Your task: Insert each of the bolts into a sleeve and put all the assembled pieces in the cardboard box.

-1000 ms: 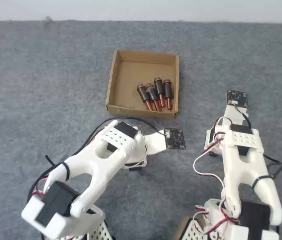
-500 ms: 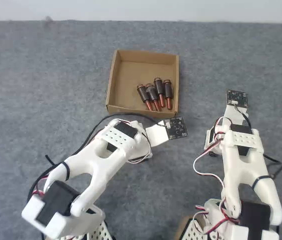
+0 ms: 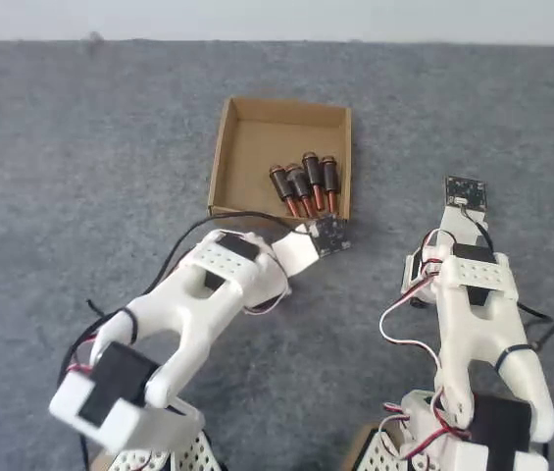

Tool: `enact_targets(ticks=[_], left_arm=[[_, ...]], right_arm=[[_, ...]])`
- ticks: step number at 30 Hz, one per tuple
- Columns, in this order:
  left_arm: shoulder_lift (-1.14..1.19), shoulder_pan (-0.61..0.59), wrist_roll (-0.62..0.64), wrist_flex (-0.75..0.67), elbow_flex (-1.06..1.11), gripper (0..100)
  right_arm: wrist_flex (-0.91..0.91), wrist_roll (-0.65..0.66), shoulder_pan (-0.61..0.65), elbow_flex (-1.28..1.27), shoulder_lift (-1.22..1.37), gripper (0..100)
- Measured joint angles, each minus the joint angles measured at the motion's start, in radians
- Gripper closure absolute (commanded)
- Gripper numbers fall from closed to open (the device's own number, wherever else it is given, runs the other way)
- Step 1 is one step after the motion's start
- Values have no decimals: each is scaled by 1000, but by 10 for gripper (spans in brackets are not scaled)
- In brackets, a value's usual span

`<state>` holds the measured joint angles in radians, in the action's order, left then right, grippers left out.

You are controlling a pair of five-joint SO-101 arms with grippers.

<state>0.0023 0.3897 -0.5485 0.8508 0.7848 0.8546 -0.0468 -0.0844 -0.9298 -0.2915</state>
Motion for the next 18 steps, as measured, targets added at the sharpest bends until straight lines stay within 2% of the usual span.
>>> enact_targets(ticks=[5,12,18], left_arm=[[84,12,114,8,-92,987],[97,12,158,26,-117,987],[35,21,377,18,-60,987]], right_arm=[[0,0,-2,0,0,989],[0,0,0,0,0,989],[0,0,0,0,0,989]])
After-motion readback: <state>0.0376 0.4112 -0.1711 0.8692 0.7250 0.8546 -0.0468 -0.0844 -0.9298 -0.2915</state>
